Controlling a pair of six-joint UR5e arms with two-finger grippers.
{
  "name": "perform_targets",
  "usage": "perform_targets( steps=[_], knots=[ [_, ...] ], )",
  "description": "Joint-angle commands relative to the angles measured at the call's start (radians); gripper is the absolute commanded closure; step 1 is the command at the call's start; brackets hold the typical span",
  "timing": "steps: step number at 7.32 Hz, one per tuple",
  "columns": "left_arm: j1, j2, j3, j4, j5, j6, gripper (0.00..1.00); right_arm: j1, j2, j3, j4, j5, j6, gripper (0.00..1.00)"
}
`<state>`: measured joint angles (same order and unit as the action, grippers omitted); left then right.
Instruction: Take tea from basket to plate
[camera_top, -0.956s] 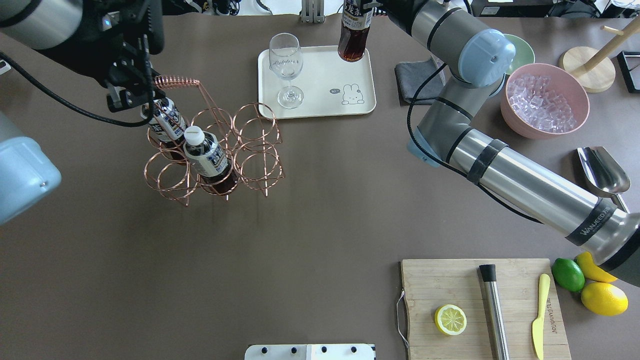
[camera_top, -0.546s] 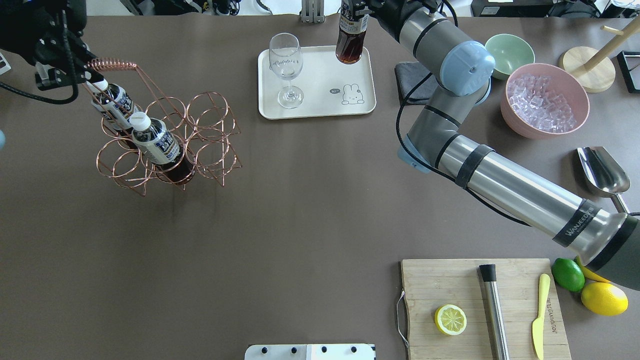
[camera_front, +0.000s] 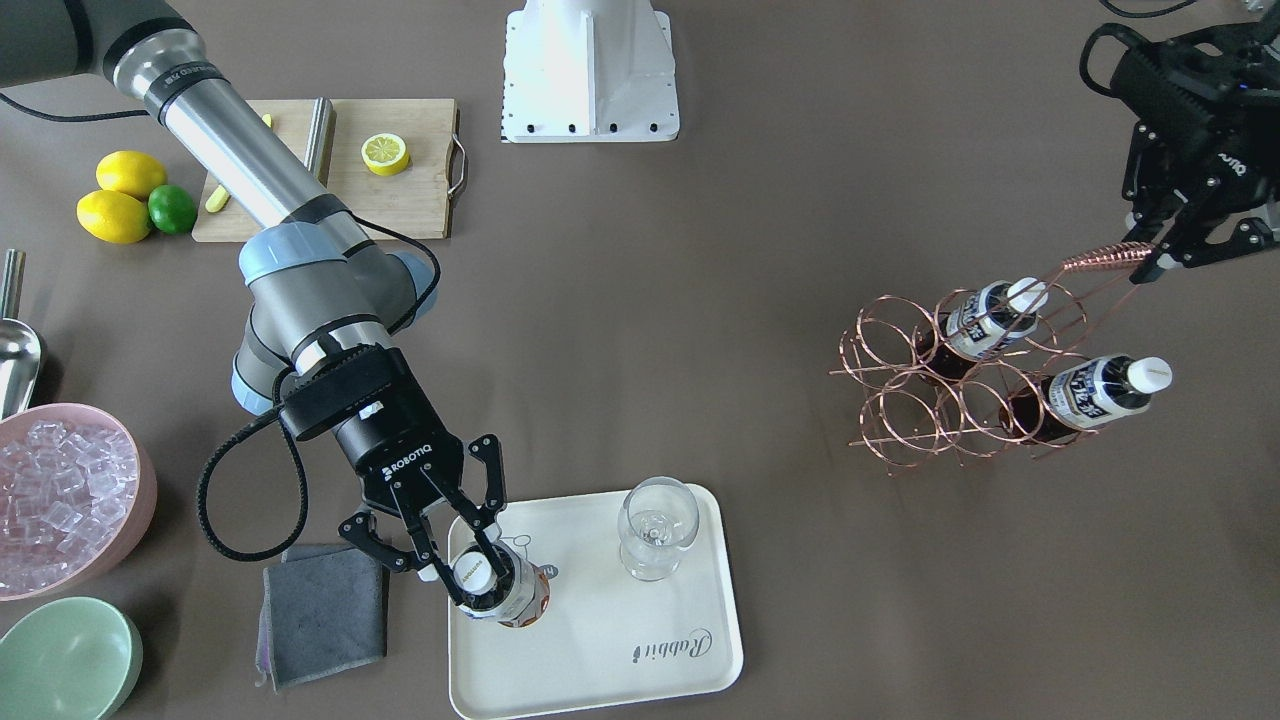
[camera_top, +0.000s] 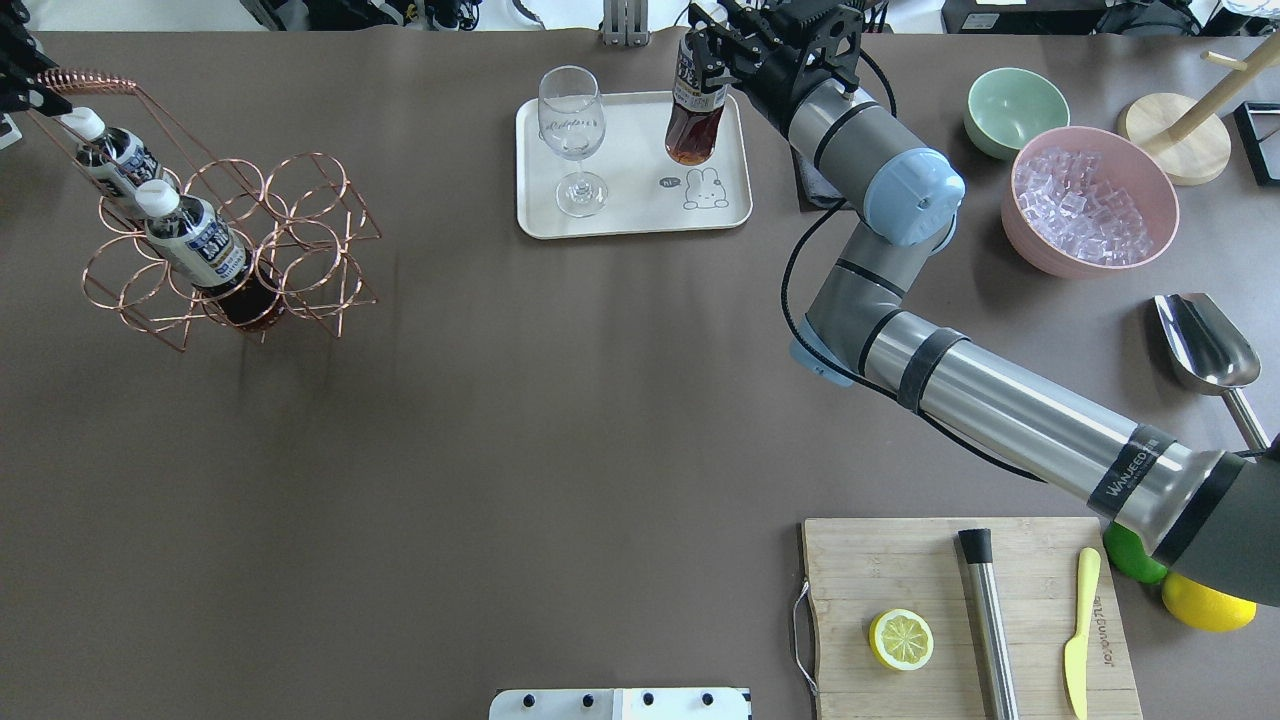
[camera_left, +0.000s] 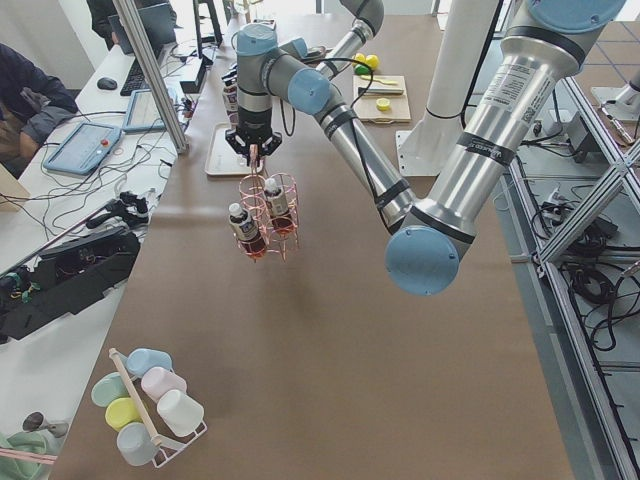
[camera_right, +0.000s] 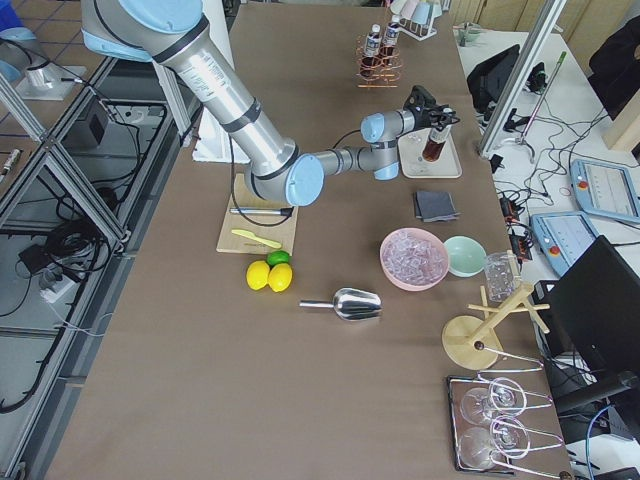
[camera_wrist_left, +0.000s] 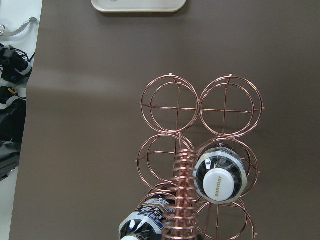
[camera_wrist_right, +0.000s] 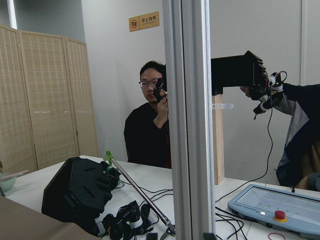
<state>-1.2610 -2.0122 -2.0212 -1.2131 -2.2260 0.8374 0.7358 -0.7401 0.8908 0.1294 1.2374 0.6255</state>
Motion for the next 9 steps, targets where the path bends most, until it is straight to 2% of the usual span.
perform_targets(
  steps=[1, 4, 9],
  knots=[
    [-0.115, 0.03, 0.09, 0.001, -0.053, 0.189, 1.0, -0.012, -0.001, -0.009, 0.021, -0.009, -0.001, 1.0],
    [-0.231, 0.093, 0.177, 0.0, -0.122, 0.441, 1.0, -0.022, -0.008, -0.019, 0.022, -0.007, -0.026, 1.0],
    [-0.258, 0.176, 0.205, -0.017, -0.046, 0.474, 1.0, -0.03, -0.016, -0.021, 0.038, -0.006, -0.05, 1.0]
  ],
)
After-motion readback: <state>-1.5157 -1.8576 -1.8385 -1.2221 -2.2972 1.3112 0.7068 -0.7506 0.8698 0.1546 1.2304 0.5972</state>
